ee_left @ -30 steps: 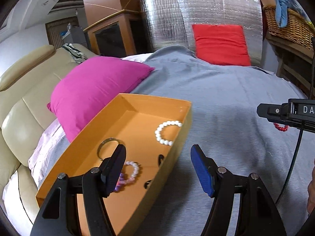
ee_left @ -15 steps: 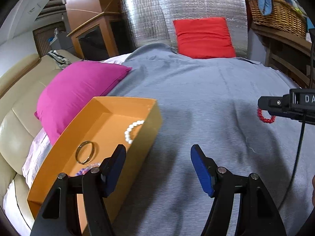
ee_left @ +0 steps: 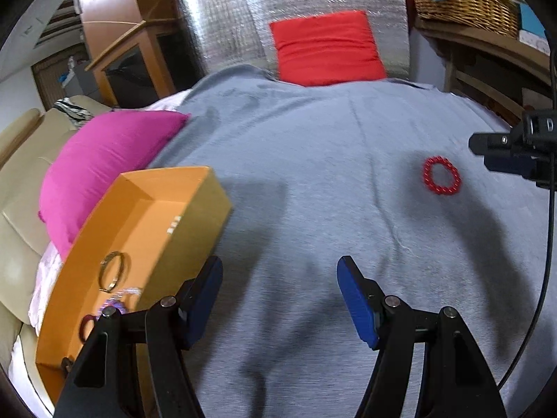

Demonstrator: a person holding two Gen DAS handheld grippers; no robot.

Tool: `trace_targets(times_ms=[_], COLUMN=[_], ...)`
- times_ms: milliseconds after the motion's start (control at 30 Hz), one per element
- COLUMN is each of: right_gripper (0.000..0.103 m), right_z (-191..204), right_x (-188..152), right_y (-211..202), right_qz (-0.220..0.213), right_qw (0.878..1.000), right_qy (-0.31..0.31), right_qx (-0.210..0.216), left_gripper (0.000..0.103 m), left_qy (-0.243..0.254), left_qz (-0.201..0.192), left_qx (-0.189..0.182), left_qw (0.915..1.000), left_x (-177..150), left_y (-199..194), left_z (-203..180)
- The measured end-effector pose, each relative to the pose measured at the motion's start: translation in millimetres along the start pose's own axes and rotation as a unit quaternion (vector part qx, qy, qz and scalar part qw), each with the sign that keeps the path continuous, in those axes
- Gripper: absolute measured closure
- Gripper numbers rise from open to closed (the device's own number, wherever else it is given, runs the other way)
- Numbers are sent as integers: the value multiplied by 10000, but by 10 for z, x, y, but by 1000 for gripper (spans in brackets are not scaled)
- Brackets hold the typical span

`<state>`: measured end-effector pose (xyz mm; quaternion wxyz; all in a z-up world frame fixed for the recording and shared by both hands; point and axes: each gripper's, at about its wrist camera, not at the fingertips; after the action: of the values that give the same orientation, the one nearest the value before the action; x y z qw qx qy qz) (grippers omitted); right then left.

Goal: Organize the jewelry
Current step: 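Move the right tool over the red bead bracelet on the cloth, then grasp the red bead bracelet with the right tool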

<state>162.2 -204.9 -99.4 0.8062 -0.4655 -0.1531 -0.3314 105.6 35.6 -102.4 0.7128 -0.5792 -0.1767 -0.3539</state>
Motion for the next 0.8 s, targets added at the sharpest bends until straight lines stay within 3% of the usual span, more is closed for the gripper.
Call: trace_targets(times_ms=[133,333,533,800], right_gripper=[66,66,66,66], right_z=[-251,-520,-481,-431], right_x=[88,188,233,302], right_y=[-52,43,378,622], right_qz=[-50,13,243,97], right_qw=[9993,9966,9954,9898], right_qy=[373,773,716,532], right_qx=[-83,-291,-582,-1317], left_gripper=[34,34,34,34], left_qy=[4,99,228,210], left_qz=[202,409,543,629], left_qx=[-297,-339,-257,-272], left_qw=[9994,9985,9979,9974], left_x=[9,15,6,15], left_y=[108,233,346,439], left_z=[-109,-200,-223,-190])
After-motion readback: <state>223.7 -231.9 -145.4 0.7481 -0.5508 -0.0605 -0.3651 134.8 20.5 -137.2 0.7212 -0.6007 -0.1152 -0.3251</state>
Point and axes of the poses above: each gripper's, at about its wrist camera, not at the fingertips, and y roughly the way its jaws point, z to its left, x to its top, and after that the axes turned 7 degrees about y, right-handed
